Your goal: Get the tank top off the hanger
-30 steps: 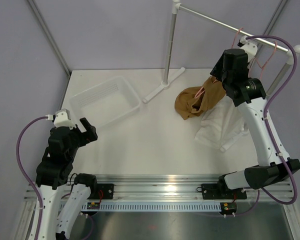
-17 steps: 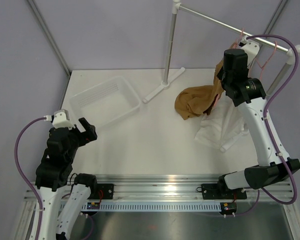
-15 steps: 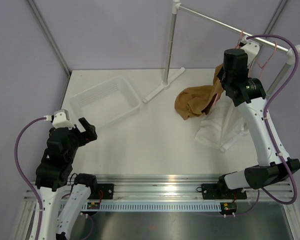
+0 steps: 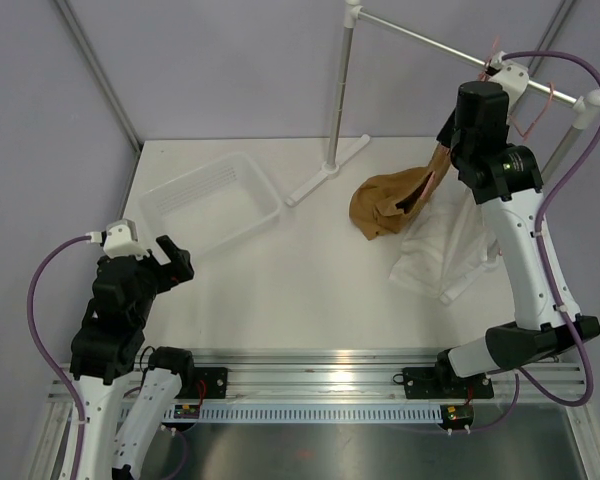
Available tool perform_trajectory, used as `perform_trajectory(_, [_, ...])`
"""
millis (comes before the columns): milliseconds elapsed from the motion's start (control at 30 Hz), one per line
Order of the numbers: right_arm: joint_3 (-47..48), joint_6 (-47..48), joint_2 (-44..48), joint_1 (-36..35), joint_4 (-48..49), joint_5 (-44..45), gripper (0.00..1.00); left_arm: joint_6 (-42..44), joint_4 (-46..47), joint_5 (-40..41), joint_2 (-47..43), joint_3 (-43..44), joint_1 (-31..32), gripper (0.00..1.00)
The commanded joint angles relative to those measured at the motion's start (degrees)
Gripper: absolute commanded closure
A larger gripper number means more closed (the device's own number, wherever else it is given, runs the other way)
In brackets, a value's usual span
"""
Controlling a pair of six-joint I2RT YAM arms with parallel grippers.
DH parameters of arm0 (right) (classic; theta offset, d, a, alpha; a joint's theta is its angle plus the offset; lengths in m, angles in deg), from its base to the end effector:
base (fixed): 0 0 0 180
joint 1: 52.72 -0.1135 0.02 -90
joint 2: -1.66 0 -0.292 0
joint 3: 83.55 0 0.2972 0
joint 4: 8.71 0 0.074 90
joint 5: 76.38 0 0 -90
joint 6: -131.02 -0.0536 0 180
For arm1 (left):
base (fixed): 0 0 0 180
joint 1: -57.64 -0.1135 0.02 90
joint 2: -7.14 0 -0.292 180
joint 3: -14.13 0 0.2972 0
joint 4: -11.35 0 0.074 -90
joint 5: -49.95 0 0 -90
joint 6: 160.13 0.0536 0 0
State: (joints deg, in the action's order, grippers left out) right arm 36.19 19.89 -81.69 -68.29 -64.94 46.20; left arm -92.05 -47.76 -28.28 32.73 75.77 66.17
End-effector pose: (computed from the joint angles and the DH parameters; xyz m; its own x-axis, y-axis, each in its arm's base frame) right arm 0.3329 0.0628 0.5394 -0.2106 0.2566 -0.9433 0.3620 0.9168 0.1686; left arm 0.1137 -0.0060 0.3650 -0.3443 -0.3179 -0.8834 -0.1821 0.9457 -0.2694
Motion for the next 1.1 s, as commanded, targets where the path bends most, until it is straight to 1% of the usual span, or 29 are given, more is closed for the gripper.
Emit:
perform_trajectory(0, [3.9,1.6,1.8,0.2,2.1,-4.1,1.0,-0.6,2.9,-0.1,-0.7,-0.6,-0.1,0.01])
perform_trajectory(100, [3.7,1.3,3.9,0.2,1.1,-6.9,1.0,-0.7,3.0,-0.1,-0.7,-0.6,-0.1,0.01])
perform_trajectory(167, [2.5,1.3,5.5,0.2,1.3,-10.3,1.0,-0.7,3.0,-0.1,-0.6,-0.6,-0.1,0.01])
perform_trajectory(333, [-4.3,2.8,12.7,0.1,3.5,-18.5,1.0,-0.6,3.0,-0.3,-0.5,-0.4,0.0,0.01])
perform_trajectory(500, [-7.6,4.5,17.0,0.1,1.5,-18.7,1.0,-0.6,3.0,-0.4,-0.5,-0.2,-0.1,0.01])
perform_trajectory(600, [-9.8,5.4,19.5,0.2,-0.9,-21.5,1.0,-0.4,3.3,-0.8,-0.4,0.2,-0.1,0.01])
perform_trajectory(700, [-12.2,6.4,21.8,0.2,-3.1,-29.8,1.0,-1.0,4.4,-1.7,-0.3,0.9,-0.1,0.01])
perform_trajectory(733, [-13.3,6.5,23.2,0.2,-4.0,-35.8,1.0,-0.9,5.4,-3.7,-0.4,0.9,-0.1,0.01])
perform_trajectory(800, [-17.1,7.2,25.8,0.2,-4.3,-42.0,1.0,-1.1,7.2,-7.1,0.5,2.0,0.0,0.01])
perform_trajectory(833, [-18.8,7.5,26.7,0.2,-3.9,-48.8,1.0,-1.1,7.6,-8.6,2.9,2.7,0.0,0.01])
perform_trajectory(867, [-20.4,7.8,27.9,0.2,-3.2,-51.8,1.0,-1.3,7.9,-9.6,4.0,4.8,0.0,0.01])
perform_trajectory(967, [-29.3,7.2,31.7,0.2,1.1,-60.5,1.0,-1.6,9.1,-13.3,8.3,8.7,1.1,0.01])
perform_trajectory(1000, [-31.1,5.8,33.1,0.1,4.7,-62.7,1.0,-1.7,10.4,-14.5,9.3,9.5,2.8,0.01])
perform_trajectory(1033, [-32.7,5.1,33.4,0.2,6.4,-67.6,1.0,-1.9,11.0,-15.1,10.1,10.4,4.0,0.01])
perform_trajectory(1067, [-35.6,4.4,33.7,0.1,8.2,-69.5,1.0,-2.4,11.6,-15.2,11.7,11.7,5.5,0.01])
